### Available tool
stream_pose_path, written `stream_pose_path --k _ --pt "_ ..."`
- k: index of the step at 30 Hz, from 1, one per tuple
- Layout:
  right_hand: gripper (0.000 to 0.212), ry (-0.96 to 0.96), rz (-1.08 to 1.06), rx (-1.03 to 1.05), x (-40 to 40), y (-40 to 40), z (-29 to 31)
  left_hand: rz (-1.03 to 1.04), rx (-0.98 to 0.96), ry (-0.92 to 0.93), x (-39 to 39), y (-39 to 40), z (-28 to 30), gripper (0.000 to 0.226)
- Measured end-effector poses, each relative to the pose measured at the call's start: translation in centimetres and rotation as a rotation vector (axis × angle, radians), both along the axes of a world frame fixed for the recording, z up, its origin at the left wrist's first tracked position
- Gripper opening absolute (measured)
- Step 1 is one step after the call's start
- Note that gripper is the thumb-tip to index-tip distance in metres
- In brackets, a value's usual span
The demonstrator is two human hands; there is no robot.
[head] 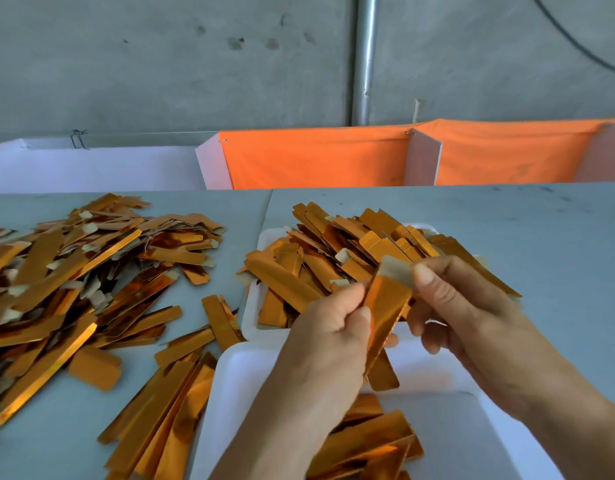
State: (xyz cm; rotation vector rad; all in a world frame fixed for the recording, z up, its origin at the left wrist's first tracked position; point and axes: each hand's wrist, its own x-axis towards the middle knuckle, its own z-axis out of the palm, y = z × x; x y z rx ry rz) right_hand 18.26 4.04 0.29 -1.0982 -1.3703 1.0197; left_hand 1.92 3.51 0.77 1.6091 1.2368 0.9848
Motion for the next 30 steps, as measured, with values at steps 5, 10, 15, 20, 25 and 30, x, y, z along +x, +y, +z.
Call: stream_pose_path --k 5,10,15,20,25,30 --pt "0.017 0.103 0.011 0.053 0.3 0.4 -0.1 -0.077 0.198 0.260 0.9 -0.2 -0.4 0.047" --pt "0.014 -0.277 -0.189 0.240 -0.1 0.2 0.0 0.105 0.397 0.476 1.3 0.3 -1.2 0.064" --pt "0.022 -0.402 -0.260 0.268 -0.8 0.0 0.2 0.157 0.433 0.466 1.5 0.7 -1.5 0.063" --pt "0.017 -0.013 0.016 -0.019 -0.2 0.2 0.0 0.135 0.435 0.451 1.5 0.5 -1.6 0.061" --pt "0.014 -0.096 -0.032 -0.085 0.0 0.2 0.3 0.110 0.421 0.477 1.7 0.5 -1.5 0.057" --pt "0.012 -0.126 -0.103 -0.106 -0.3 0.1 0.5 0.121 0.419 0.536 1.9 0.5 -1.6 0.057"
